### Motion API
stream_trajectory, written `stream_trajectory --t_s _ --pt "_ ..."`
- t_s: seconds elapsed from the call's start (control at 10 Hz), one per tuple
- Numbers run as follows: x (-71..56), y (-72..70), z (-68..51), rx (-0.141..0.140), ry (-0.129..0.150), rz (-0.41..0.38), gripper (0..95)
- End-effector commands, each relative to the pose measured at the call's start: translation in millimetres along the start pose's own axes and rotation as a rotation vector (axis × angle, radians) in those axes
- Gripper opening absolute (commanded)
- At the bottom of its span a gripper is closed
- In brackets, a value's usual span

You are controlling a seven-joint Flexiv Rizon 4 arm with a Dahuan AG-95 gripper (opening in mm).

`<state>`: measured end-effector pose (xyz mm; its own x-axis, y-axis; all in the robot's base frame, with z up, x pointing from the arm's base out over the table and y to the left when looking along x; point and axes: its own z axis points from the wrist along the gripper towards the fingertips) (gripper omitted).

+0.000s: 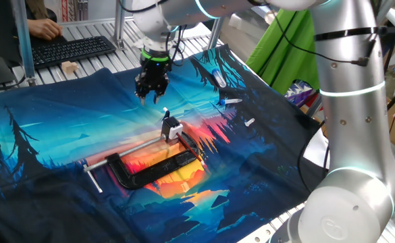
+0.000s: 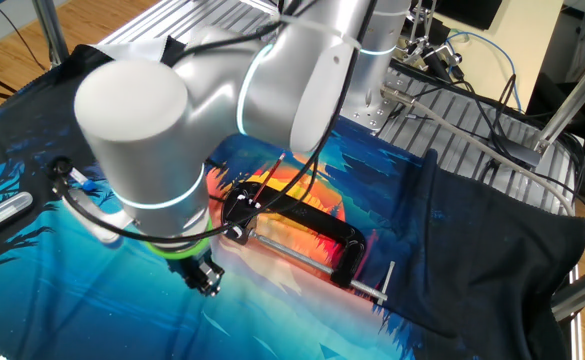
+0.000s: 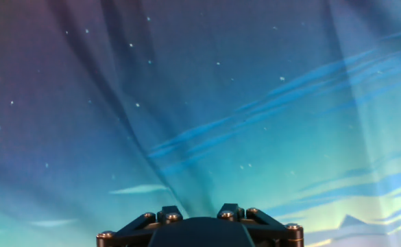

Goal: Sharpen the pencil with a pencil sharpener

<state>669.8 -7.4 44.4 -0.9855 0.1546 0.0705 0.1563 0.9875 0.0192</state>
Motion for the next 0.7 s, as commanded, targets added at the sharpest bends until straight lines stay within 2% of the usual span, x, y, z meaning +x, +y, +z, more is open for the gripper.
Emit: stream_trajectory --t_s 0.1,0.3,0.7 --pt "-0.8 -9.0 -3.6 0.005 -0.001 -0.026 19.0" --pt "-2.9 -21.4 -5.7 0.006 0.000 -0.049 19.0" --pt "-6.8 -53.1 -1.1 0.007 -0.002 -0.089 19.0"
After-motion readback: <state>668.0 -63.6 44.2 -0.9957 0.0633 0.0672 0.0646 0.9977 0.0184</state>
